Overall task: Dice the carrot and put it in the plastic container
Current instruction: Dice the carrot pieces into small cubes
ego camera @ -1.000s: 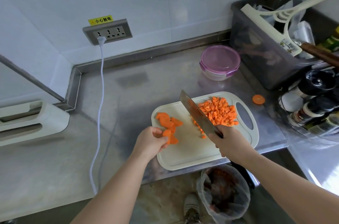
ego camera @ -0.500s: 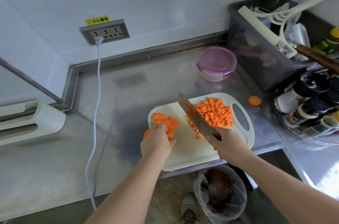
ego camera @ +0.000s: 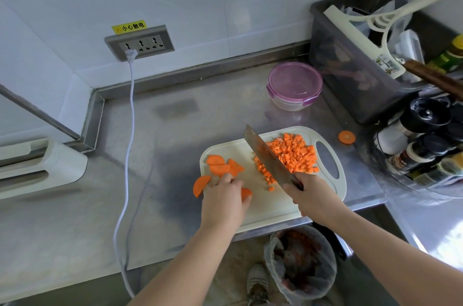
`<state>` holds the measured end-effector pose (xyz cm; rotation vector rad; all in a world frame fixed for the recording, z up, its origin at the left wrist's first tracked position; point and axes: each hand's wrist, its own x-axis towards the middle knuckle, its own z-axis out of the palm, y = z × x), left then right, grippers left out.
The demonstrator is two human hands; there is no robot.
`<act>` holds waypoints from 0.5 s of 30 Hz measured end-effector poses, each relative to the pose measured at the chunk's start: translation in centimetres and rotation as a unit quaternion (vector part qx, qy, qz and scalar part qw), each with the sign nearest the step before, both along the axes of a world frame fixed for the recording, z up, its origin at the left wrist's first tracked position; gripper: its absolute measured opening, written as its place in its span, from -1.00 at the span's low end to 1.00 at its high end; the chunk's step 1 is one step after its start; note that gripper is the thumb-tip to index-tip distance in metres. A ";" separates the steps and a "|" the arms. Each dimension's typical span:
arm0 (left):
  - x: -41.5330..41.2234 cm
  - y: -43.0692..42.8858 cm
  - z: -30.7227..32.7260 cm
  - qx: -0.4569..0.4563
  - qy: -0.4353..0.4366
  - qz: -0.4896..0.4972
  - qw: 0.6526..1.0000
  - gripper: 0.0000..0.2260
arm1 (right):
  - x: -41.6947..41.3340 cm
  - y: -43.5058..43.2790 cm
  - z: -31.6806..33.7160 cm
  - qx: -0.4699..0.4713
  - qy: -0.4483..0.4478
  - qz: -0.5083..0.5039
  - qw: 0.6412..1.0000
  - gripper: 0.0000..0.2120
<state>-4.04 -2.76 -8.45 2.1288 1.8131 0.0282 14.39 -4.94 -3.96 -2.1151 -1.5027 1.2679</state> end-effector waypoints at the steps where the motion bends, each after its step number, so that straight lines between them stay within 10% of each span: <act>1: -0.7 0.3 0.2 0.014 -0.027 0.041 0.999 -0.72 | 0.0 0.1 0.0 -0.001 -0.001 0.002 1.000 -0.82; 6: -5.0 2.6 -0.5 0.018 -0.098 0.238 0.966 -0.70 | 0.2 0.1 -0.3 -0.003 -0.002 0.004 1.000 -0.81; 15: -5.8 2.7 -1.8 -0.031 -0.152 0.242 0.958 -0.85 | 0.0 0.2 -0.3 -0.003 0.009 0.007 1.000 -0.82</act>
